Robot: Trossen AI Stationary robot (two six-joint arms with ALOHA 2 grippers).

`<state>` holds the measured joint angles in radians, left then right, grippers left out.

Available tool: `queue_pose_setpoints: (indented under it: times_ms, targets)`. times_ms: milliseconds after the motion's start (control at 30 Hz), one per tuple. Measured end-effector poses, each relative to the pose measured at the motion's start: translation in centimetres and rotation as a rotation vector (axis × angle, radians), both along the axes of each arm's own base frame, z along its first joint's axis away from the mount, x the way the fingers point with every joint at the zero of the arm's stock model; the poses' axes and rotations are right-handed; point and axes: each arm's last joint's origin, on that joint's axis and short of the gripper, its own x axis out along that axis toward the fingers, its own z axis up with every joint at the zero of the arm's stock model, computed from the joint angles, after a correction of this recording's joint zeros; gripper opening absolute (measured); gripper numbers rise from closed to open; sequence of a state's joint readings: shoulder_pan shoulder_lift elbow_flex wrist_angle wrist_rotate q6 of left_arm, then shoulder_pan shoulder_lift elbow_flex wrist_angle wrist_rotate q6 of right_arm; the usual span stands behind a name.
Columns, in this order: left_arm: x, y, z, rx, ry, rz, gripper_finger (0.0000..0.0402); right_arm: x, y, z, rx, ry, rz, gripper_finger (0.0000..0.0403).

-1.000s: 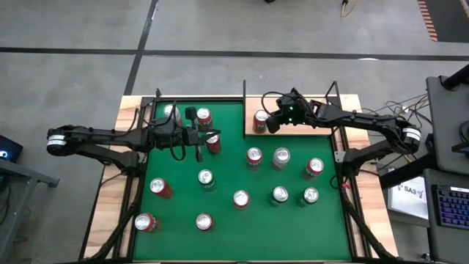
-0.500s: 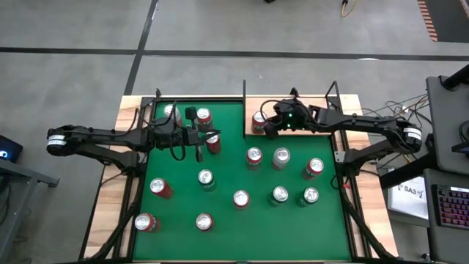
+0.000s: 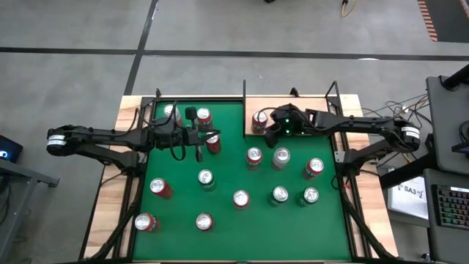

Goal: Place canned beverage on shelf
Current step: Put the red soda can on the shelf

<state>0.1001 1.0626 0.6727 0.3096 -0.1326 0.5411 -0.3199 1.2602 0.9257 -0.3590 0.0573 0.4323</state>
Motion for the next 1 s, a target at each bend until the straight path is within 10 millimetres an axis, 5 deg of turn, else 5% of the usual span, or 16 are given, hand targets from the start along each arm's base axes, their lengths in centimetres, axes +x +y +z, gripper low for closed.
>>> queue_pose_setpoints:
  times_ms: [1000]
  targets:
    - [0.0,0.0,0.0,0.000,0.004,-0.001,0.0000,2.5,-1.1,-1.1,-0.137,-0.065,0.051,0.0009]
